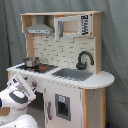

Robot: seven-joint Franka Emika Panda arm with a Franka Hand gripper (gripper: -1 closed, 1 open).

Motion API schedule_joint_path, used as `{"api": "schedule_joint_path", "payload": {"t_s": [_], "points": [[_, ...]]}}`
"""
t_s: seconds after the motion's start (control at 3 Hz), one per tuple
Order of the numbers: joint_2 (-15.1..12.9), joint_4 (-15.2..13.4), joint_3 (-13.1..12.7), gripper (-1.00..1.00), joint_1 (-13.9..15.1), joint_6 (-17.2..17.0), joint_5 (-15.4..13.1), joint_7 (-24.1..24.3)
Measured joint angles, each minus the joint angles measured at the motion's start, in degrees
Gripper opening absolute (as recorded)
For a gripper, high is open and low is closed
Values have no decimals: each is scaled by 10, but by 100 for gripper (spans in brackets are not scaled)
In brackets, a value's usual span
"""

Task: Play with the kitchen

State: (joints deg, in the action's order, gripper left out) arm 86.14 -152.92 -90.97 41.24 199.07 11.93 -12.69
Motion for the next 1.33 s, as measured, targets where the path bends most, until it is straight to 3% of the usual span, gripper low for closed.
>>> {"api": "schedule_joint_path", "payload": {"t_s": [0.33, 0.67, 1.0, 1.33], "points": [[0, 17, -24, 100, 29, 1, 38, 14], [0, 51, -29, 100, 68, 1, 38, 38], [0, 56, -38, 100, 76, 0, 41, 54], [0, 56, -38, -100, 76, -1, 41, 54]]}}
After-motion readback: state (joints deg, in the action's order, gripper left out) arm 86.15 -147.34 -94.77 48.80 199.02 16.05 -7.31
